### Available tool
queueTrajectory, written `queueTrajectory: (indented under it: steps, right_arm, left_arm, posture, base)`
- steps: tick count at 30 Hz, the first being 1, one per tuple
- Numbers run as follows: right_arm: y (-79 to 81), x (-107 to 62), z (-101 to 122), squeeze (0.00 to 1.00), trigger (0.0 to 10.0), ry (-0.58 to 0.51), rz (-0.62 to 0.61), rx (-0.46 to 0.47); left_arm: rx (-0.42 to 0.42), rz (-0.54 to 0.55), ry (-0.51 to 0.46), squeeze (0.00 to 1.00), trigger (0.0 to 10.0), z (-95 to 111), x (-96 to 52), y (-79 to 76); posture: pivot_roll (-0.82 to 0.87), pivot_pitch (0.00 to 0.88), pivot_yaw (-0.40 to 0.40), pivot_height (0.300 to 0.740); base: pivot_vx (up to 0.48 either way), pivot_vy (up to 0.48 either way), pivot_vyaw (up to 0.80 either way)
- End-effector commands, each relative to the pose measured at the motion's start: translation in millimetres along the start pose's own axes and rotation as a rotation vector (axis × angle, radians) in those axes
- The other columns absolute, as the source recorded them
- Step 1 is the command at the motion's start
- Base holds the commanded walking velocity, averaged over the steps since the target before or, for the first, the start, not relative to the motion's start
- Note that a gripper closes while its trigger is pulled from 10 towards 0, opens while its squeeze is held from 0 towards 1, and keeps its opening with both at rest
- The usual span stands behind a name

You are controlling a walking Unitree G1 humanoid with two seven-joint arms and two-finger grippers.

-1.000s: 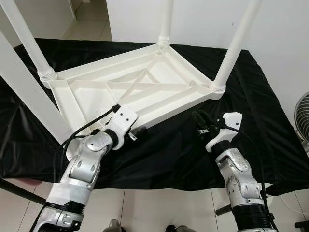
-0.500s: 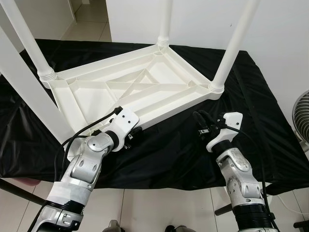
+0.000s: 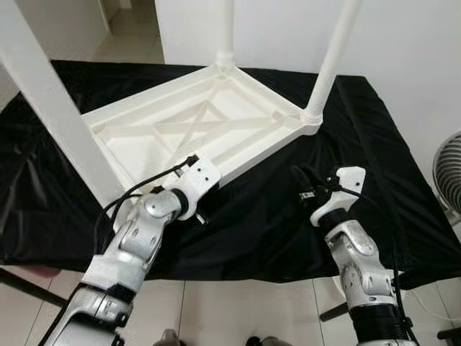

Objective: Building children table

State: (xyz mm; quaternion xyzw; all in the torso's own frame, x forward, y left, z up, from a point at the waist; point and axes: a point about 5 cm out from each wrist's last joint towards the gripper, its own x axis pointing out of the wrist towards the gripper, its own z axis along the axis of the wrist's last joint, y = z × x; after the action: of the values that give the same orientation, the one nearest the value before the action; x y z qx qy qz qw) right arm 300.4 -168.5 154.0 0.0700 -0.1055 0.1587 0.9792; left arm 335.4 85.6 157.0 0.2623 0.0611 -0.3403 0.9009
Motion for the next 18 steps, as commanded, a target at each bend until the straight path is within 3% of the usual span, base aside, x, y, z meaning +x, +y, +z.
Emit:
queueTrajectory:
  steps: [1,3,10,11,14,15,16,17,18]
  right_arm:
    - [-1.0,0.1,-0.9,0.0,10.0,0.001,-0.011,0.0]
    - [-1.2,0.2,-0.3,0.0,10.0,-0.003,-0.013,-0.001]
    - [-2.6,-1.7,1.0,0.0,10.0,-0.007,-0.024,-0.005]
    - [-3.1,-2.5,1.0,0.0,10.0,-0.007,-0.027,-0.006]
    - [-3.7,-3.6,1.0,0.0,10.0,-0.007,-0.031,-0.008]
    - [-3.6,-3.9,0.7,0.0,10.0,-0.006,-0.032,-0.007]
    - [-3.6,-3.9,0.7,0.0,10.0,-0.006,-0.032,-0.007]
    - [-2.9,-3.4,0.2,0.0,10.0,-0.006,-0.032,-0.006]
    - [-2.9,-3.4,0.2,0.0,10.0,-0.006,-0.032,-0.006]
  left_arm:
    - [0.003,0.062,0.004,0.0,0.0,-0.5,2.8,4.6]
    - [0.012,0.064,-0.025,0.0,0.0,10.9,11.7,6.1]
    - [0.026,0.057,-0.058,0.0,0.0,20.3,18.3,6.0]
    - [0.03,0.051,-0.062,0.0,10.0,20.8,18.7,4.9]
    - [0.025,0.033,-0.077,0.0,10.0,21.2,18.6,2.0]
    - [-0.027,0.006,-0.113,0.0,10.0,23.1,16.3,-1.1]
    - [-0.027,0.006,-0.113,0.0,10.0,23.1,16.3,-1.1]
    - [-0.103,-0.012,-0.153,0.95,10.0,25.6,13.0,-2.2]
    - [-0.103,-0.012,-0.153,0.95,10.0,25.6,13.0,-2.2]
  posture:
    - [0.08,0.096,-0.016,0.74]
    - [0.08,0.096,-0.014,0.74]
    - [0.06,0.097,-0.007,0.74]
    - [0.06,0.097,-0.007,0.74]
    - [0.06,0.098,-0.005,0.74]
    - [0.06,0.1,-0.006,0.74]
    - [0.06,0.1,-0.006,0.74]
    - [0.06,0.1,-0.006,0.74]
    - [0.06,0.1,-0.006,0.74]
  base:
    - [0.0,0.0,0.0]
    - [0.0,0.0,0.0]
    - [0.0,0.0,0.0]
    - [0.0,0.0,0.0]
    - [0.0,0.0,0.0]
    - [0.0,0.0,0.0]
    - [0.0,0.0,0.0]
    - [0.0,0.0,0.0]
    - [0.0,0.0,0.0]
